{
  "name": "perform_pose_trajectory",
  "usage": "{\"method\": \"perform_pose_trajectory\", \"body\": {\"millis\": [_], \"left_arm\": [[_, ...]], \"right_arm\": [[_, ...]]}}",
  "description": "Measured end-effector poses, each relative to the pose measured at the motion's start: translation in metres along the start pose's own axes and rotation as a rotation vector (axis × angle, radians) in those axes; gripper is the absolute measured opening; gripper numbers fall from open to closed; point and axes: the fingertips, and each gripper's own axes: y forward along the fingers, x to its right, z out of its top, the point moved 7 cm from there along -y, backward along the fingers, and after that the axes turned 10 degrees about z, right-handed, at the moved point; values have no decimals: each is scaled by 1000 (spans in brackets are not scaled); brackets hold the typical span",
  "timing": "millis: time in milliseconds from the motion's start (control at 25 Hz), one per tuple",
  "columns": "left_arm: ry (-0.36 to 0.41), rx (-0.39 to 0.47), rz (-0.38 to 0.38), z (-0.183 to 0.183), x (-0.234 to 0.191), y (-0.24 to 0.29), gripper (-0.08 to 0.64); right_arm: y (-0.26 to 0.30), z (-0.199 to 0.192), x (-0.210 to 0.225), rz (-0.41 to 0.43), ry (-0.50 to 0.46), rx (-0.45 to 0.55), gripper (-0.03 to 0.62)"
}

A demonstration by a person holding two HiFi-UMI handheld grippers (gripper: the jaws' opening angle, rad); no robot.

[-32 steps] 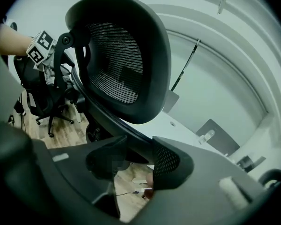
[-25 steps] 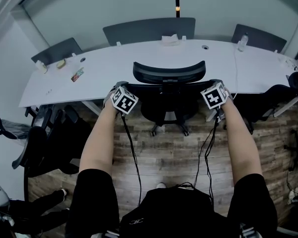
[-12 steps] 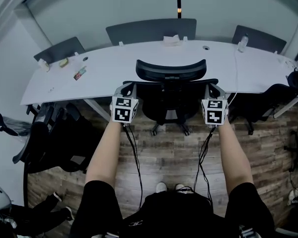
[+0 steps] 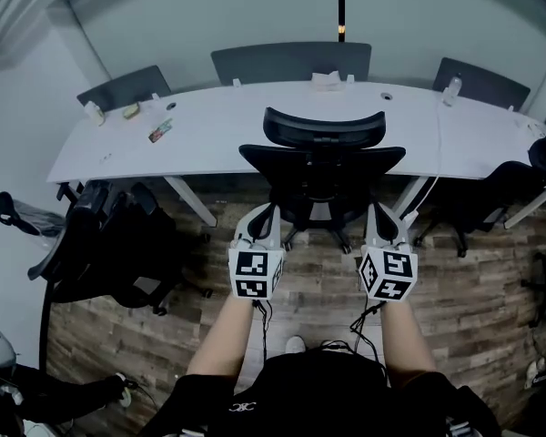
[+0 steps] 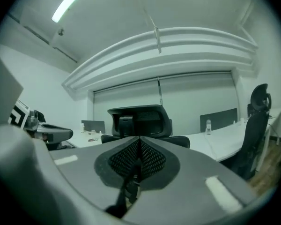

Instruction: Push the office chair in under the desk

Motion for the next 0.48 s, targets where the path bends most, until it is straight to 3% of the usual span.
{"method": "perform_pose_trajectory", "body": {"millis": [120, 320, 480], "left_arm": [[34, 13, 4, -2, 21, -35, 6], [-31, -14, -33, 2, 48, -62, 8], [12, -19, -16, 4, 54, -67, 8]], "right_arm": [[-21, 0, -28, 60, -38, 9, 6], [-42, -1, -53, 95, -51, 20, 6], [-45, -4, -62, 112, -63, 14, 6]]}}
